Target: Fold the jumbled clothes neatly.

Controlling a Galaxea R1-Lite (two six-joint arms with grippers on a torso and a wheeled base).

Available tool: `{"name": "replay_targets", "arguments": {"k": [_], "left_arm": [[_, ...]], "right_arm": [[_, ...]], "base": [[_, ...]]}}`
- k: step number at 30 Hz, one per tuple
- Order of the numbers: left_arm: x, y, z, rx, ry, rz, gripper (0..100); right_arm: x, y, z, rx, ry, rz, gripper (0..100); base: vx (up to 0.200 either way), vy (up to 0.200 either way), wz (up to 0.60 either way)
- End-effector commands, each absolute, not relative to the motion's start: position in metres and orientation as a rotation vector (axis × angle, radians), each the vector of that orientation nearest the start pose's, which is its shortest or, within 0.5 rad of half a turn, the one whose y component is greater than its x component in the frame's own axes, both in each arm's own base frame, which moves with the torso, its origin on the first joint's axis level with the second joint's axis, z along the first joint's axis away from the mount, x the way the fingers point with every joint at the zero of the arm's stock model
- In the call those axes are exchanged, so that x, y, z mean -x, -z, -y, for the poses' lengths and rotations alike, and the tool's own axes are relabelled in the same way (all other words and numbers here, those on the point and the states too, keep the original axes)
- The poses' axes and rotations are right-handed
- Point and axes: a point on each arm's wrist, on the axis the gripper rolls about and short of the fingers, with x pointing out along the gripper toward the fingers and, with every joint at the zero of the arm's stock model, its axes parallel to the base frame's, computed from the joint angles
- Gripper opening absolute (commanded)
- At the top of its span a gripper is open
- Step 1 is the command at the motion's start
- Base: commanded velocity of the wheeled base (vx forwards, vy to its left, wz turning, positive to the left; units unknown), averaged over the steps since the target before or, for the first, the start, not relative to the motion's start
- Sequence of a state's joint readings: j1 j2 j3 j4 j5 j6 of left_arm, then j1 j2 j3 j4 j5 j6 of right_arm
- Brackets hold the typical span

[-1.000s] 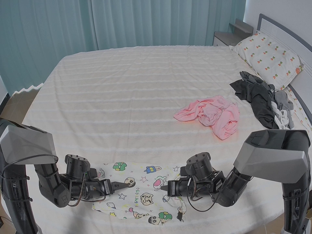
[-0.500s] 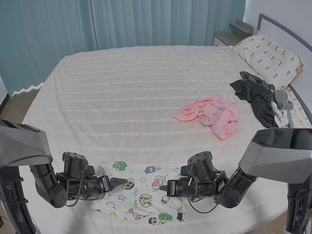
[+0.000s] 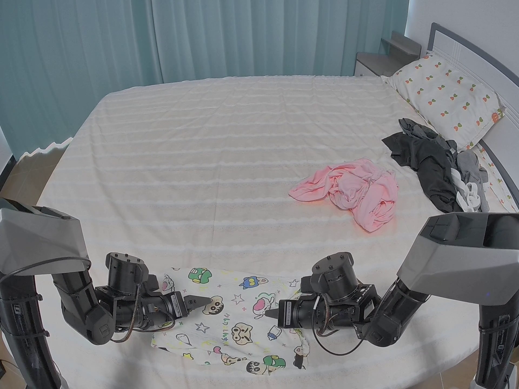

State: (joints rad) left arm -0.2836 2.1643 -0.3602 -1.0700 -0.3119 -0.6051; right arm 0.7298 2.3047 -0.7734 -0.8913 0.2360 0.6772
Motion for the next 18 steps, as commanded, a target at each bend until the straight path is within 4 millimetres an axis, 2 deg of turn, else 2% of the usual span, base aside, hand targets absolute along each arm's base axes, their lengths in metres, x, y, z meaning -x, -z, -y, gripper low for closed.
{"name": "replay_targets", "arguments": {"k": [1, 14, 18], "left_arm": [[-0.263, 0.008, 0.084, 0.556, 0.332, -0.898, 0], [-0.263, 0.008, 0.082, 0.545, 0.311, -0.886, 0], [-0.261, -0.003, 0.084, 0.544, 0.329, -0.856, 0]], "right_arm": [[-0.268, 0.010, -0.247, -0.440, -0.668, -0.926, 0], [-0.264, 0.008, -0.245, -0.433, -0.674, -0.924, 0], [-0.260, 0.001, -0.242, -0.440, -0.685, -0.898, 0]], "base": [[0.000, 0.000, 0.00], [0.000, 0.000, 0.00], [0.000, 0.000, 0.00]]}}
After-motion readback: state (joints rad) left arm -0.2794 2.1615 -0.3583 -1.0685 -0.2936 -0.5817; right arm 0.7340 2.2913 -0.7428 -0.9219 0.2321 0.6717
